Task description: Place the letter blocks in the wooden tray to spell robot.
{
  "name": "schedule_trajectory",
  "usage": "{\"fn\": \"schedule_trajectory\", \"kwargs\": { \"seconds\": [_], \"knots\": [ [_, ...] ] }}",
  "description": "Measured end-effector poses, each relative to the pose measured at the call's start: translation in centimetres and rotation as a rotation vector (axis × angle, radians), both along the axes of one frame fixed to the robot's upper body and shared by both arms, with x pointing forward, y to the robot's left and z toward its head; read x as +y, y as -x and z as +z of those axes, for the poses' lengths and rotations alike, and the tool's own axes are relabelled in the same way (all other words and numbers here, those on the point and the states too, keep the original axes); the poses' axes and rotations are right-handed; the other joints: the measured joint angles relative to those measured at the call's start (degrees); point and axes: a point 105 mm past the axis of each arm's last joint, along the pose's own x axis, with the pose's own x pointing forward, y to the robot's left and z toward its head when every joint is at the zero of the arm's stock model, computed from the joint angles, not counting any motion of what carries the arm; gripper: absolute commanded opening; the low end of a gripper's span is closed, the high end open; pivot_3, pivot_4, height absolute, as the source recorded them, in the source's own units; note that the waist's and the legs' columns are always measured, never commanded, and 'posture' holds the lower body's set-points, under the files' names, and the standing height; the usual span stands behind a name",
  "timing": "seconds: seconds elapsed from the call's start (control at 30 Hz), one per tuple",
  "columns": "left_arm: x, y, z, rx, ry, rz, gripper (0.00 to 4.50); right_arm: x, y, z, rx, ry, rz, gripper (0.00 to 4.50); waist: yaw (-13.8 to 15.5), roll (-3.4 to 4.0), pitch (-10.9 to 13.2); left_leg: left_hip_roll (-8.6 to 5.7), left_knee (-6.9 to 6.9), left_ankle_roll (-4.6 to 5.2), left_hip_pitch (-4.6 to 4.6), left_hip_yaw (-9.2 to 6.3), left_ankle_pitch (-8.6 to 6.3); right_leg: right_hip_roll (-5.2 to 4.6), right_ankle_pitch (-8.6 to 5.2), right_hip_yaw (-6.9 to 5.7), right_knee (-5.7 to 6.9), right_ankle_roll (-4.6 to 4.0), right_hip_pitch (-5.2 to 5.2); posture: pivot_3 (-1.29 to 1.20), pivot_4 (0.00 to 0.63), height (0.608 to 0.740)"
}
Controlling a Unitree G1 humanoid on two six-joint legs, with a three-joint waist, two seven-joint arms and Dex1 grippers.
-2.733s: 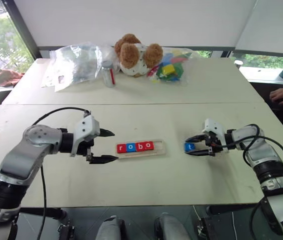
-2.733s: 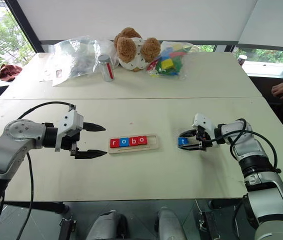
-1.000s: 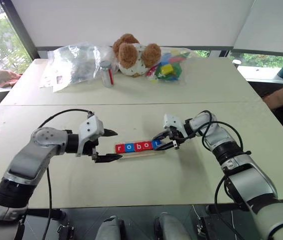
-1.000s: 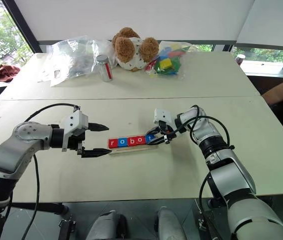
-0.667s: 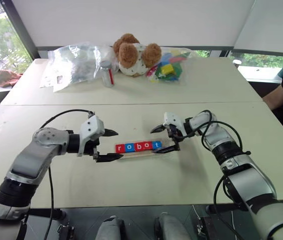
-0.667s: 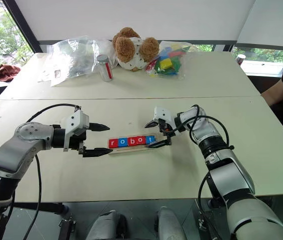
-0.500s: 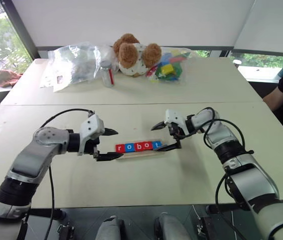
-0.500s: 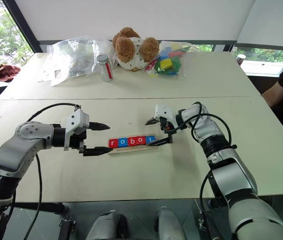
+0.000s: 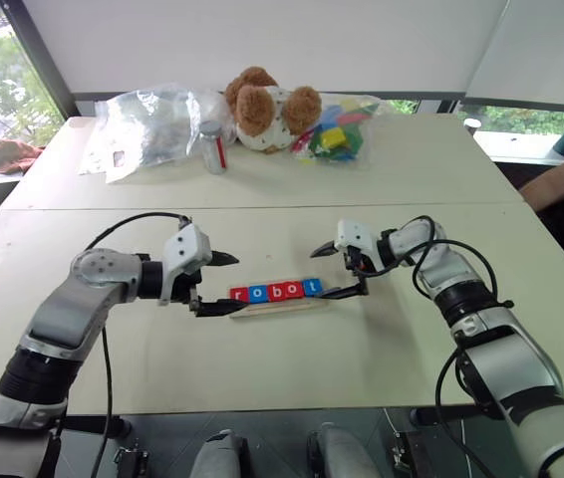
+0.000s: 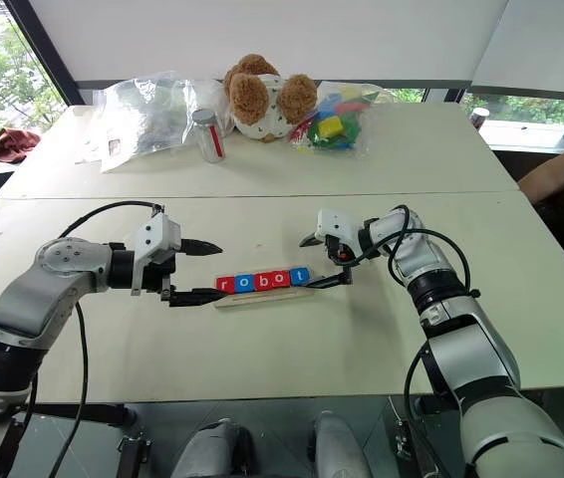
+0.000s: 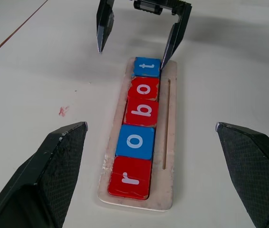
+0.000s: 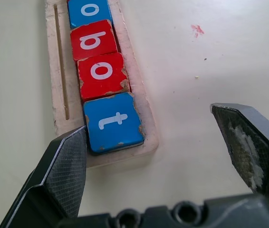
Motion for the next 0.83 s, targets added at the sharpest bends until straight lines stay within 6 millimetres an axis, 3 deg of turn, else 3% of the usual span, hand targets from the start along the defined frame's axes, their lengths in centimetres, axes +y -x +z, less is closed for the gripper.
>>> {"fn": "schedule_trajectory", "kwargs": {
  "seconds": [0.23,0.37,0.43,0.6,0.7,0.83],
  "knots": [
    [0.2,0.3,-0.3,0.033,0.019,0.024,4.5,-0.1,0.4,2.0,-0.04,-0.027,0.011,4.49,0.1,0.0,0.0,0.06,-0.01,0.0,0.0,-0.02,0.0,-0.04,0.0,0.0,0.0,0.0,0.0,0.0,0.15,0.74],
    [2.9,1.0,-1.5,0.063,0.02,0.148,4.5,-2.5,0.5,5.1,-0.008,-0.175,-0.184,4.49,0.1,0.0,0.0,0.05,-0.07,0.0,-0.02,-0.02,0.0,-0.34,0.0,-0.08,0.03,0.0,-0.06,0.0,0.15,0.74],
    [4.9,1.7,-2.1,0.088,0.037,0.243,4.5,-4.5,1.7,5.7,0.047,-0.257,-0.303,4.49,0.3,-0.01,0.0,0.04,-0.1,0.04,-0.05,-0.05,-0.03,-0.44,0.0,-0.16,-0.01,0.0,-0.05,0.0,0.15,0.74],
    [8.8,4.1,-4.4,0.158,0.027,0.418,4.5,-8.2,6.2,1.6,0.241,-0.261,-0.552,4.49,0.5,-0.01,0.0,-0.09,-0.06,0.44,-0.07,-0.04,-0.26,-0.65,0.0,-0.24,-0.1,0.0,0.03,0.0,0.15,0.74],
    [9.5,4.9,-4.7,0.185,0.071,0.471,4.5,-8.9,8.8,0.8,0.311,-0.283,-0.622,4.49,0.4,-0.02,0.0,-0.1,-0.03,0.45,0.02,-0.06,-0.26,-0.64,0.01,-0.24,-0.09,0.01,0.16,0.0,0.15,0.74],
    [10.0,5.0,-4.7,0.193,0.097,0.509,4.5,-9.4,10.0,-0.2,0.305,-0.275,-0.699,4.49,0.1,-0.09,-0.1,-0.09,-0.04,0.46,0.27,-0.08,-0.27,-0.57,0.01,-0.27,-0.09,0.0,0.39,0.0,0.15,0.74]
  ]
}}
